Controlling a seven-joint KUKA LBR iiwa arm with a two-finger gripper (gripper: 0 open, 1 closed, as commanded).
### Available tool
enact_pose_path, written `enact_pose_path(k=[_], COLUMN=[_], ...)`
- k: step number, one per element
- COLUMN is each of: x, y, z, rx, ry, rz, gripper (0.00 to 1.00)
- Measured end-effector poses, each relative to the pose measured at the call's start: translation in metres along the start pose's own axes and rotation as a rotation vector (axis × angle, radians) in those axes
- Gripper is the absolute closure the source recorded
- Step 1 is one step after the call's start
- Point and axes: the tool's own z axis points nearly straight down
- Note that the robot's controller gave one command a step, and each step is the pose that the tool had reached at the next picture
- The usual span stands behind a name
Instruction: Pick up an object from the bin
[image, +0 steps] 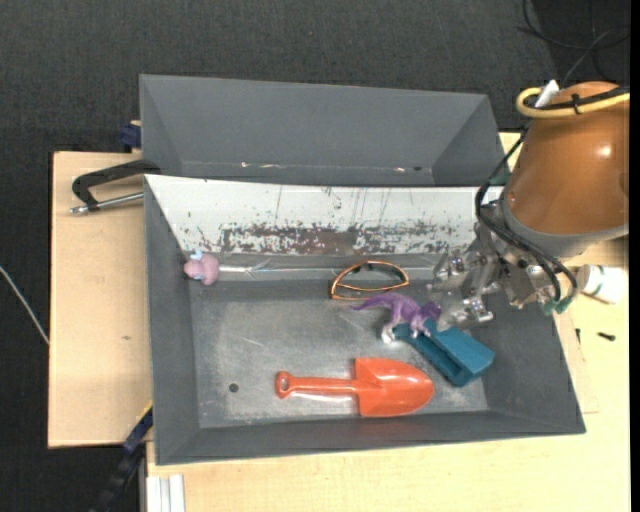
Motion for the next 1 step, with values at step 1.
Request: enact_pose_path(k=[1], x=[-0.0007], y=[0.0313], z=[0.0482], rx=[0.001], ry=[-0.002], rz=[0.003], gripper=[1.00])
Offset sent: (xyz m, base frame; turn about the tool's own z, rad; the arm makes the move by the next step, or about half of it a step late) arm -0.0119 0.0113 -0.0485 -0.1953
